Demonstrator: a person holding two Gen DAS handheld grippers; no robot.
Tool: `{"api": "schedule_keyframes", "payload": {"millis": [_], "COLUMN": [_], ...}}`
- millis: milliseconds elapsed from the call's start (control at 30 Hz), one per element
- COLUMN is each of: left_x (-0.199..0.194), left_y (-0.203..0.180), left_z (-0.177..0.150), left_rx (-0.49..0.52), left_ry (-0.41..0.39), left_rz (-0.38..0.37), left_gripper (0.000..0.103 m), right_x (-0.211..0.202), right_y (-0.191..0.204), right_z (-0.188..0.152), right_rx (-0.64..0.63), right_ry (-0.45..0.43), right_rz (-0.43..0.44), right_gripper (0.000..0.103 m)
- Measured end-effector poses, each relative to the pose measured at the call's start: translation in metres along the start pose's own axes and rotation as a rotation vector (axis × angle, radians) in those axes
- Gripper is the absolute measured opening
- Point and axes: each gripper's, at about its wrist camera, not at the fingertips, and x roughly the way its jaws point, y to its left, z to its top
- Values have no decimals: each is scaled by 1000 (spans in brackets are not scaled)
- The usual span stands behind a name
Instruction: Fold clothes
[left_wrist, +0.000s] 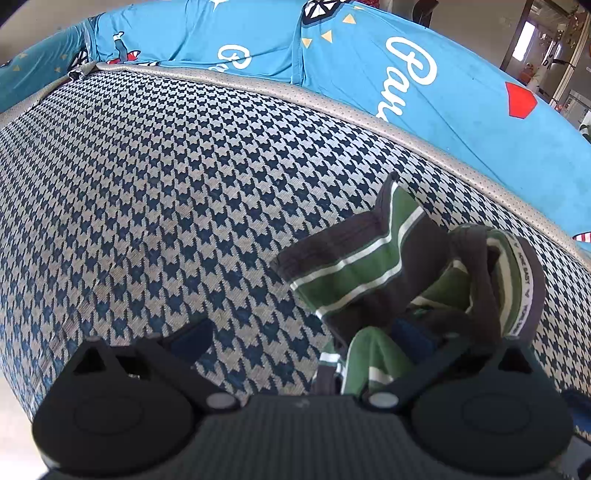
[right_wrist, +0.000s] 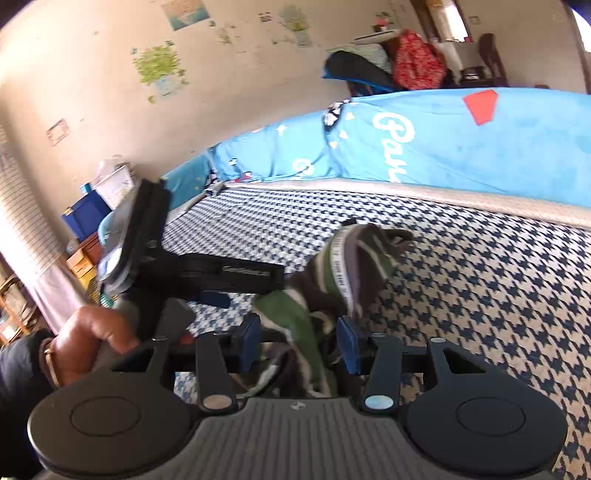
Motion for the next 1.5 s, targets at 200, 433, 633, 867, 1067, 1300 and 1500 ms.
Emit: {"api": "schedule_keyframes", "payload": {"millis": [200, 433, 633, 867, 1067, 1300, 1500], "left_x": [4, 7, 9, -1, -10, -19, -16], "left_y": [6, 10, 7, -3, -29, -89, -124], "left_z": [1, 2, 4, 4, -3, -29, -49], "left_rx": [-8, -19, -28, -71, -52, 110, 194], "left_ry": [12, 26, 39, 12, -11, -39, -4], "left_rz": [28, 44, 47, -44, -129, -211, -225], "left_gripper": [103, 103, 103, 103, 103, 103, 103], "right_x": [33, 65, 83, 59, -1, -63, -77], "right_y": [-24, -20, -15, -20, -55, -89, -115], "right_z": [-5, -11, -14, 0, 21, 36, 33], "right_rx": [130, 165, 190, 184, 316, 409, 515], "right_ry": [54, 57, 63, -37, -278, -482, -462], "right_rz": [-40, -4, 29, -104, -294, -456, -477], "right_gripper": [46, 63, 38, 13, 13, 13, 21]}}
